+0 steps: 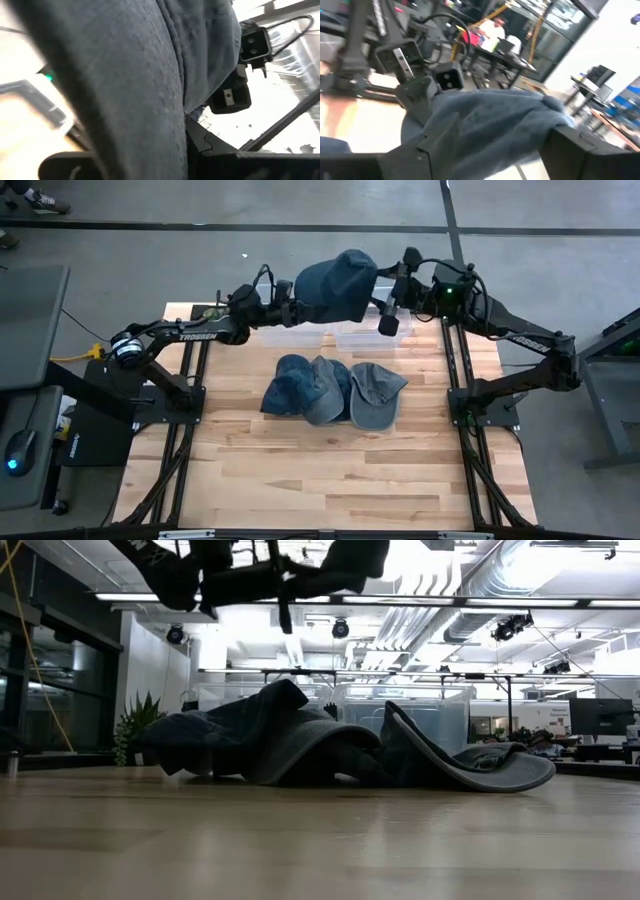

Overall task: Pick & Place hat
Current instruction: Put the left top blue cap into the left transparent bin

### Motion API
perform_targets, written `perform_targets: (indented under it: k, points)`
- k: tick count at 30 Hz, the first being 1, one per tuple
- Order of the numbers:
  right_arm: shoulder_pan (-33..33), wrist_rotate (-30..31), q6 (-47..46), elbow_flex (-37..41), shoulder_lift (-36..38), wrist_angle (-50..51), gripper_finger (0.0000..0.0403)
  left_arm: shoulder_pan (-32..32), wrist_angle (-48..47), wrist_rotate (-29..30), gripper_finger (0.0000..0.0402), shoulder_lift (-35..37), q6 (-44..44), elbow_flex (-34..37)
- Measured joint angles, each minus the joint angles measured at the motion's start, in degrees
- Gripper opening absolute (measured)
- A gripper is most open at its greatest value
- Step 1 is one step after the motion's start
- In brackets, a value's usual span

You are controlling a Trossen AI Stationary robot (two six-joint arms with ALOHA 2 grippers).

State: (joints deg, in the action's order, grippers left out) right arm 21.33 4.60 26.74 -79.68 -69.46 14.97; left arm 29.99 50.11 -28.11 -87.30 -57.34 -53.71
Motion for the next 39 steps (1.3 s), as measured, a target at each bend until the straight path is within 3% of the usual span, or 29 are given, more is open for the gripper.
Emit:
perform_targets:
  k: [16,22,25,30,39]
  points:
    - [0.0,11.2,-2.4,0.0,0.5,3.3,0.0252,11.0,-10.6,-10.6,0.0005,1.3,1.8,0.1]
    - [0.0,11.6,-3.6,0.0,0.5,5.5,0.0252,15.4,-25.4,-12.5,0.0005,5.7,9.2,0.0]
    - [0.0,11.3,-4.8,0.0,0.5,5.8,0.0252,17.1,-36.5,-11.6,0.0005,8.4,14.8,0.1]
    - [0.0,9.3,-6.0,0.0,0.5,6.0,0.0252,17.7,-48.6,-4.8,0.0005,12.0,22.9,0.0]
    - [0.0,8.3,-7.7,0.0,0.4,7.2,0.0252,17.6,-52.1,1.4,0.0005,12.4,26.1,0.0]
